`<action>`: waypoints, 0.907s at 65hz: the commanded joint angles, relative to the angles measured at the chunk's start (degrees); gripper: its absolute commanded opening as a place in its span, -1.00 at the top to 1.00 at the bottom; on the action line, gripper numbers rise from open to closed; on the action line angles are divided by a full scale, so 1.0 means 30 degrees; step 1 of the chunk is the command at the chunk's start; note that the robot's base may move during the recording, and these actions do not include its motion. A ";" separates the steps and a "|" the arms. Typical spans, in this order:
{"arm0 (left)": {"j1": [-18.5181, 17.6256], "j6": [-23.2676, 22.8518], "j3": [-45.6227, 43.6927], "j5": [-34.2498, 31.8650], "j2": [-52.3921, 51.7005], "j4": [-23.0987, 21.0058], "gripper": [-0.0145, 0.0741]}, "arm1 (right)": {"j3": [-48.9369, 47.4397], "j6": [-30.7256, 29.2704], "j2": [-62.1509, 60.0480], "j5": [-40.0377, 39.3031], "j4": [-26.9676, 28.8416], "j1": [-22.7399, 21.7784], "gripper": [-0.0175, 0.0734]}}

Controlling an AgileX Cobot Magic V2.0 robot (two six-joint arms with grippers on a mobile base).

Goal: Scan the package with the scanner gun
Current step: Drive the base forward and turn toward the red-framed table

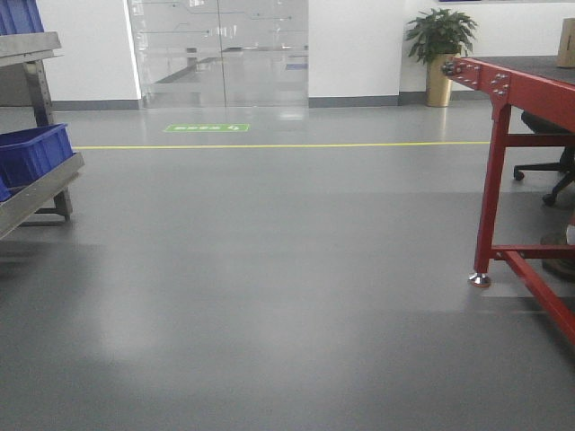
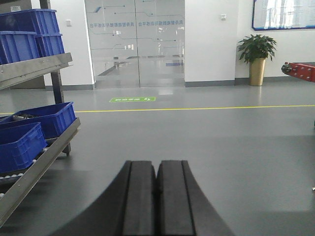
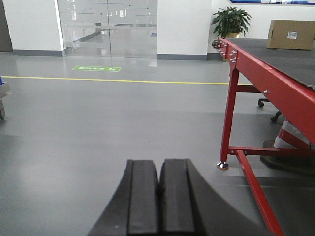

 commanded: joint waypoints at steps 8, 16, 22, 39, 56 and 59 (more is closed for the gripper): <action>0.0038 -0.0084 -0.0068 -0.0343 -0.0064 -0.0085 0.92 | -0.0007 -0.0113 -0.0071 -0.0387 0.0062 -0.0022 0.95; 0.0003 -0.0084 -0.0068 -0.0343 -0.0064 -0.0085 0.92 | -0.0007 -0.0113 -0.0071 -0.0359 0.0062 0.0020 0.95; 0.0050 -0.0084 -0.0068 -0.0343 -0.0064 -0.0085 0.92 | -0.0007 -0.0113 -0.0071 -0.0395 0.0062 0.0020 0.95; -0.0885 -0.0084 -0.0068 -0.0343 -0.0064 -0.0085 0.92 | -0.0007 -0.0113 -0.0071 -0.0395 0.0062 0.0020 0.95; -0.1134 -0.0084 -0.0068 -0.0343 -0.0064 -0.0085 0.92 | -0.0007 -0.0113 -0.0071 -0.0389 0.0062 -0.0021 0.95; -0.1134 -0.0084 -0.0068 -0.0343 -0.0064 -0.0085 0.92 | -0.0007 -0.0113 -0.0071 -0.0389 0.0062 -0.0021 0.95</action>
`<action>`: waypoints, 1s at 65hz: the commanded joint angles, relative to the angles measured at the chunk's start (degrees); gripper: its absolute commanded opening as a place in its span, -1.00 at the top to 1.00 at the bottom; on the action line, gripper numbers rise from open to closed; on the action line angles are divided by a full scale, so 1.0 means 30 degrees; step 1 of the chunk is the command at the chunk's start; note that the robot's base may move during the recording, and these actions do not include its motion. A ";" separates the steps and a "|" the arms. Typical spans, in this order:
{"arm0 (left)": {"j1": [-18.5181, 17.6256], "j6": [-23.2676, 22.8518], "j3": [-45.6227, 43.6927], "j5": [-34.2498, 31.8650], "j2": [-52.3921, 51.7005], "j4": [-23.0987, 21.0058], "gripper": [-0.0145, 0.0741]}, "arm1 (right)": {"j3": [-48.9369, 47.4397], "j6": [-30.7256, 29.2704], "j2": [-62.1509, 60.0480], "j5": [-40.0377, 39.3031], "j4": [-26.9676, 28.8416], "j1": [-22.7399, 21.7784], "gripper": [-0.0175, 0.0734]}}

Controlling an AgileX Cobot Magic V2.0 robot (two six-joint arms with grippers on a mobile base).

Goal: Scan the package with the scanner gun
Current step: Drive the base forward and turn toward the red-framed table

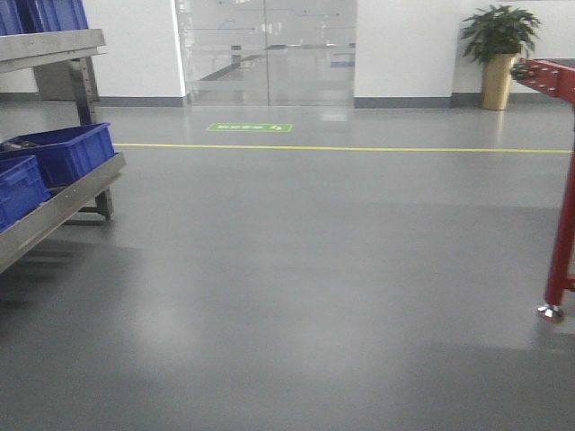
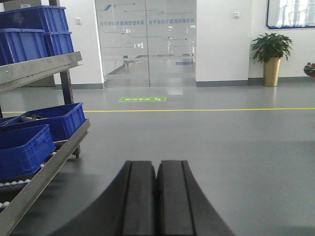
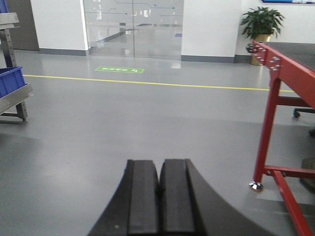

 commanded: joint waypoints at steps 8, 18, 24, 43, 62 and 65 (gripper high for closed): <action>-0.0121 -0.0084 -0.0068 -0.0343 -0.0064 -0.0085 0.92 | -0.0007 -0.0113 -0.0071 -0.0389 0.0062 -0.0021 0.95; -0.0121 -0.0084 -0.0068 -0.0343 -0.0064 -0.0085 0.92 | -0.0007 -0.0113 -0.0071 -0.0389 0.0062 -0.0021 0.95; -0.0121 -0.0084 -0.0068 -0.0343 -0.0064 -0.0085 0.92 | -0.0007 -0.0113 -0.0071 -0.0389 0.0062 -0.0021 0.95; -0.0121 -0.0084 -0.0068 -0.0343 -0.0064 -0.0085 0.92 | -0.0007 -0.0113 -0.0071 -0.0389 0.0062 -0.0021 0.95; -0.0121 -0.0084 -0.0068 -0.0343 -0.0064 -0.0085 0.92 | -0.0007 -0.0113 -0.0071 -0.0389 0.0062 -0.0021 0.95; -0.0121 -0.0084 -0.0068 -0.0343 -0.0064 -0.0085 0.92 | -0.0007 -0.0113 -0.0071 -0.0389 0.0062 -0.0021 0.95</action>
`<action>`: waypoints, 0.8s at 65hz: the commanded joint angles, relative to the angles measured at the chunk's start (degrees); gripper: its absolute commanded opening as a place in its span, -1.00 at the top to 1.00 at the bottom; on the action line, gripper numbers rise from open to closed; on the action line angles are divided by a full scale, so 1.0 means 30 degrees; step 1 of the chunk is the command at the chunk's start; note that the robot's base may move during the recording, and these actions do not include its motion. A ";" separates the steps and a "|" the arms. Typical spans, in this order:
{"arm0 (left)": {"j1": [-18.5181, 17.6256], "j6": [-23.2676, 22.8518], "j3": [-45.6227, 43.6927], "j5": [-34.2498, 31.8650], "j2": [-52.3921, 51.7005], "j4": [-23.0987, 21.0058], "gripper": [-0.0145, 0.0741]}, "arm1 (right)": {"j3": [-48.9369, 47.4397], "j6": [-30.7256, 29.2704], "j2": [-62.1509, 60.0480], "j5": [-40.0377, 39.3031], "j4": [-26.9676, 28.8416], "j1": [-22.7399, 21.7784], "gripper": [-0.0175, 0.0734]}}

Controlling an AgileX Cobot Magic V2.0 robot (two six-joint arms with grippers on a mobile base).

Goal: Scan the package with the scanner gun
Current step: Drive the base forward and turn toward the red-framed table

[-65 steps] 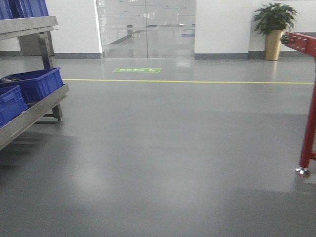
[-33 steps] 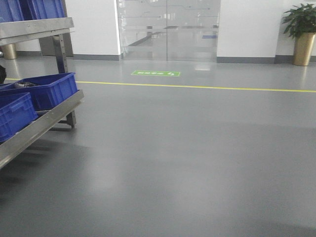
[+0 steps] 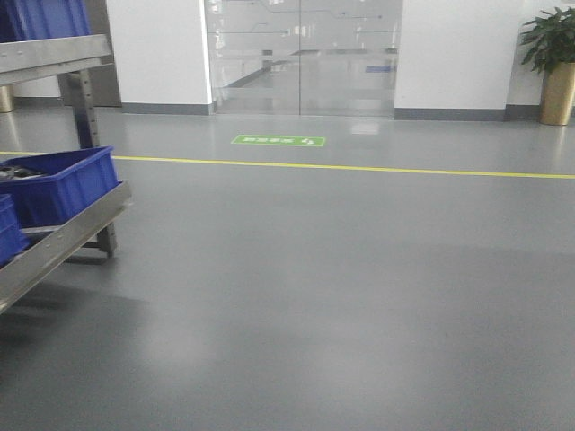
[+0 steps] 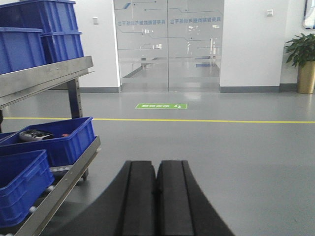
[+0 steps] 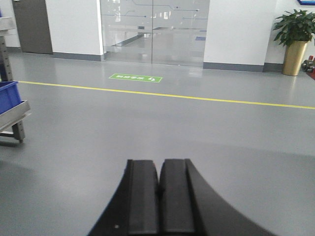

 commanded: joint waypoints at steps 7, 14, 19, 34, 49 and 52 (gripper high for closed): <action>-0.0121 -0.0084 -0.0068 -0.0343 -0.0064 -0.0085 0.92 | -0.0007 -0.0113 -0.0071 -0.0389 0.0062 -0.0021 0.95; -0.0121 -0.0084 -0.0068 -0.0343 -0.0064 -0.0085 0.92 | -0.0007 -0.0113 -0.0071 -0.0389 0.0062 -0.0021 0.95; -0.0121 -0.0084 -0.0068 -0.0343 -0.0064 -0.0085 0.92 | -0.0007 -0.0113 -0.0071 -0.0422 0.0062 -0.0021 0.95; -0.0121 -0.0084 -0.0068 -0.0343 -0.0064 -0.0085 0.92 | -0.0007 -0.0113 -0.0071 -0.0401 0.0062 0.0015 0.95; -0.0079 -0.0084 -0.0068 -0.0343 -0.0064 -0.0085 0.92 | -0.0007 -0.0113 -0.0071 -0.0401 0.0062 0.0015 0.95; -0.0079 -0.0084 -0.0068 -0.0343 -0.0064 -0.0085 0.92 | -0.0007 -0.0113 -0.0071 -0.0401 0.0062 0.0015 0.95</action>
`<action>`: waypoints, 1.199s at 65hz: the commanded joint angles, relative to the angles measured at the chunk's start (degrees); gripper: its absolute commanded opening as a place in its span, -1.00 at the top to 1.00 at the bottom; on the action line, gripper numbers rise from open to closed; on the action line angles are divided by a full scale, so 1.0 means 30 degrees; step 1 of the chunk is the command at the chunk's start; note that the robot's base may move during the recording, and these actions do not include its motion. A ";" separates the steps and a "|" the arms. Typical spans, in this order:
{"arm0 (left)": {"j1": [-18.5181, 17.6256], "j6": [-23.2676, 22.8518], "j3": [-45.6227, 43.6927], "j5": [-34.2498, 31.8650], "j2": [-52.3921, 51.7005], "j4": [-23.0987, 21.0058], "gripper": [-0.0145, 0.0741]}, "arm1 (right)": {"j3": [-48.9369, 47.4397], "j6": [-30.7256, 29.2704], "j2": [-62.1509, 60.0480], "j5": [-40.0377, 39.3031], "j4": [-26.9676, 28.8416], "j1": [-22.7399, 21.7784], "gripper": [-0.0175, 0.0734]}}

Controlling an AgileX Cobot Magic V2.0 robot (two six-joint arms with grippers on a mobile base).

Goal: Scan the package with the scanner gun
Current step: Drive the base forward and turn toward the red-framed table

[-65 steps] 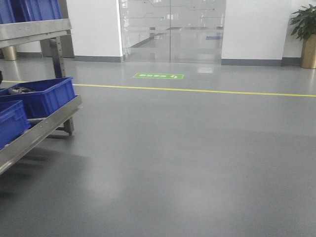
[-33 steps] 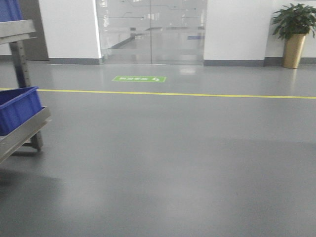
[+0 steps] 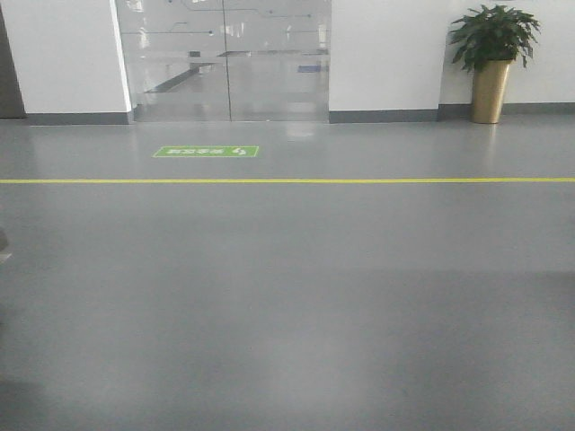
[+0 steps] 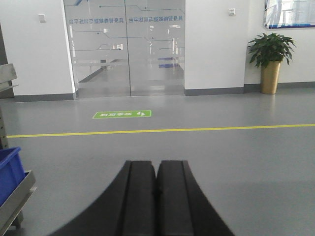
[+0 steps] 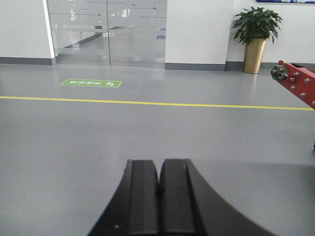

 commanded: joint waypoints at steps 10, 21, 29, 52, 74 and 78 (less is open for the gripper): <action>-0.0079 -0.0084 -0.0068 -0.0343 -0.0064 -0.0085 0.92 | -0.0007 -0.0113 -0.0071 -0.0401 0.0062 0.0015 0.95; -0.0079 -0.0084 -0.0068 -0.0343 -0.0064 -0.0085 0.92 | -0.0007 -0.0113 -0.0071 -0.0401 0.0062 -0.0019 0.95; -0.0079 -0.0084 -0.0068 -0.0343 -0.0064 -0.0085 0.92 | -0.0007 -0.0113 -0.0071 -0.0401 0.0062 -0.0019 0.95; -0.0079 -0.0084 -0.0068 -0.0343 -0.0064 -0.0085 0.92 | -0.0007 -0.0113 -0.0071 -0.0401 0.0062 -0.0019 0.95; -0.0079 -0.0084 -0.0068 -0.0343 -0.0064 -0.0085 0.92 | -0.0007 -0.0113 -0.0071 -0.0401 0.0062 -0.0019 0.95; -0.0079 -0.0084 -0.0068 -0.0343 -0.0064 -0.0085 0.92 | -0.0007 -0.0113 -0.0071 -0.0401 0.0062 -0.0019 0.95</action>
